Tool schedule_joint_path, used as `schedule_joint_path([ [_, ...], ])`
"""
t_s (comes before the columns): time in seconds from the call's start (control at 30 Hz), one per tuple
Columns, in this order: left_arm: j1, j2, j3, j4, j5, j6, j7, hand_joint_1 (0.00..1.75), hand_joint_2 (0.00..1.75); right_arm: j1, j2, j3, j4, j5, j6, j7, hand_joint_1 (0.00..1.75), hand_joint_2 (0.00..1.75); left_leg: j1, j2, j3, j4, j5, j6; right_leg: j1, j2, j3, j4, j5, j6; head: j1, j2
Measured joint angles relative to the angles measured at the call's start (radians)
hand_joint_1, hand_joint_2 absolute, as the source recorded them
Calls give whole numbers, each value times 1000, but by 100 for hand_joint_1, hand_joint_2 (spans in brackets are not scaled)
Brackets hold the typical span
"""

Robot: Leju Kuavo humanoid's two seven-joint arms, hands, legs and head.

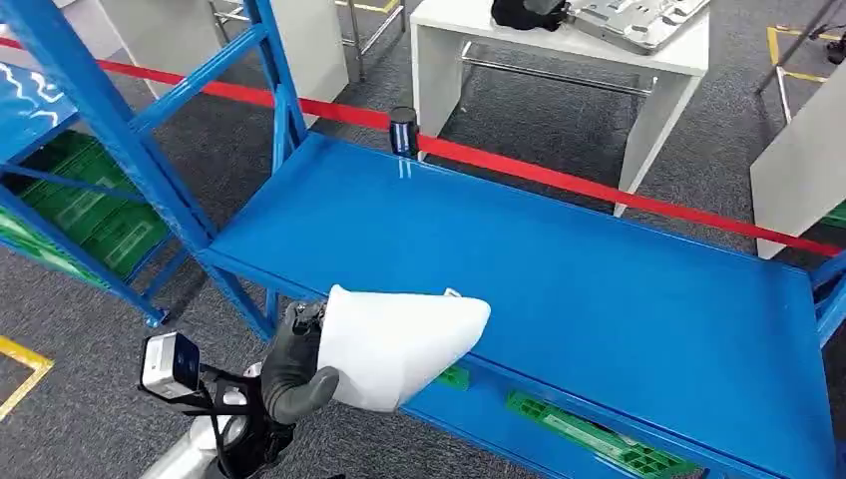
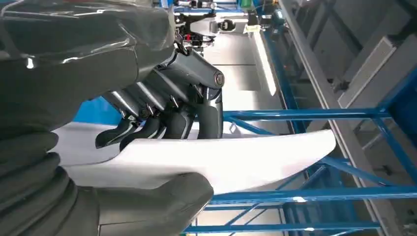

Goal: Take the parts from the cabinet and place them on the table.

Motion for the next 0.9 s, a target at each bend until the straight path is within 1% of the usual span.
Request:
schedule_joint_path([
  [0.07,0,2,-1,1,0,0,0,175,175,0,0,0,0,0,0,0,0,0,-5,-1,-6,1,7,7,-4,-1,-1,-6,11,15,0,0],
  [0.1,-1,2,-2,1,0,0,0,175,175,1,1,0,0,0,0,0,0,0,-6,-1,-14,-14,23,17,-2,-1,0,-17,21,23,1,0],
  [0.13,-2,1,-4,2,0,0,0,175,175,1,-1,0,0,0,0,0,0,0,3,5,-3,-33,44,19,-4,-2,-12,1,7,20,2,0],
  [0.17,-5,1,-5,2,0,0,0,175,175,1,-1,0,0,0,0,0,0,0,2,3,-13,-37,54,30,0,-2,-32,39,-33,11,3,0],
  [0.2,-5,0,-6,2,0,0,0,175,175,2,-1,0,0,0,0,0,0,0,1,3,-24,-37,62,33,-1,-2,-57,107,-82,2,4,0],
  [0.23,-4,-1,-7,4,0,0,0,175,175,2,-2,0,0,0,0,0,0,0,-2,4,-34,-36,69,35,-1,-2,-81,183,-123,-1,3,0],
  [0.27,-4,-1,-9,5,0,0,0,175,175,3,-3,0,0,-1,0,0,0,0,-4,4,-46,-35,76,35,0,-2,-102,254,-153,0,3,0],
  [0.3,-4,-1,-10,7,0,0,0,175,175,3,-3,0,0,-1,0,0,0,0,-5,4,-58,-33,83,35,-1,-2,-107,294,-161,8,3,0],
  [0.33,-4,-1,-10,8,0,0,0,175,175,3,-3,0,0,-1,-1,0,0,0,-5,4,-68,-30,88,33,-1,-2,-85,276,-153,16,3,0],
  [0.37,-4,-1,-10,10,0,0,0,175,175,3,-3,0,0,-1,-1,0,0,0,-5,4,-77,-26,92,31,-1,-2,-39,217,-133,25,4,0],
  [0.4,-4,-1,-10,10,0,0,0,175,175,2,-5,0,0,-1,-1,0,0,0,-4,4,-86,-19,94,27,-3,-2,24,120,-107,34,3,0],
  [0.43,-4,-1,-10,10,0,0,0,175,175,1,-6,0,0,-1,-1,0,0,0,-4,4,-93,-9,95,25,-5,-3,88,23,-91,38,4,0],
  [0.47,-4,-1,-10,10,0,0,0,175,175,-3,-6,0,0,-1,-1,0,0,0,-8,4,-103,-2,97,20,1,0,114,-7,-112,19,2,0],
  [0.5,-5,-1,-10,10,1,0,0,175,175,0,-6,-1,0,-1,-1,0,0,0,-9,4,-104,4,99,16,5,3,98,3,-89,15,0,0],
  [0.53,-6,-2,-11,10,2,0,-1,175,175,-1,-6,0,0,-1,-1,0,0,0,-9,4,-109,11,102,11,4,3,96,-2,-97,11,4,0],
  [0.57,-6,-1,-10,11,2,0,-1,175,175,-1,-6,-1,0,-1,-1,0,0,0,-7,3,-113,13,106,6,6,4,91,1,-95,6,0,0],
  [0.6,-5,0,-11,11,2,0,-1,175,175,-1,-6,-1,0,-1,-1,0,0,0,-7,2,-115,12,111,-2,6,3,89,1,-89,-2,2,0],
  [0.63,-5,0,-10,11,2,0,-1,175,175,-1,-2,-1,-1,-1,-1,0,0,0,-3,0,-121,21,104,-6,-4,2,84,-4,-83,-12,5,0],
  [0.67,-6,0,-10,11,2,0,-1,175,175,-2,-3,-1,-1,-1,-1,0,0,0,-2,-1,-131,47,69,-16,-4,1,79,-4,-77,-21,0,0],
  [0.7,-6,1,-10,11,2,0,-1,175,175,-2,-5,-1,-1,-1,-1,0,0,0,3,-2,-151,104,20,-24,-3,0,73,-4,-71,-27,-3,0],
  [0.73,-5,1,-9,11,2,0,-1,175,175,-1,-4,-1,-1,-2,-1,0,0,0,8,-2,-179,185,-30,-31,-2,0,64,-3,-64,-30,-4,0],
  [0.77,-5,2,-10,12,2,0,-1,175,175,-1,-4,-1,-1,-1,-1,0,0,0,13,-2,-205,263,-67,-36,0,0,54,-3,-57,-30,-4,0],
  [0.8,-3,2,-10,13,2,0,-1,175,175,-1,-4,-1,-1,-1,-2,0,0,0,15,-2,-216,310,-82,-38,2,0,45,-3,-50,-29,-3,0],
  [0.83,-2,2,-10,15,2,0,-1,175,175,-1,-4,-1,-1,-1,-3,0,0,0,16,-2,-202,307,-73,-38,3,0,37,-2,-44,-28,-4,0],
  [0.87,-2,3,-10,15,2,0,-1,175,175,-1,-4,-1,-1,-1,-5,0,0,0,16,-2,-168,261,-49,-35,4,1,30,-2,-38,-26,-4,0],
  [0.9,-2,3,-9,16,2,0,-2,175,175,-1,-4,-1,-1,-1,-6,0,0,0,16,-2,-116,183,-18,-29,6,1,24,-2,-32,-26,-4,0],
])
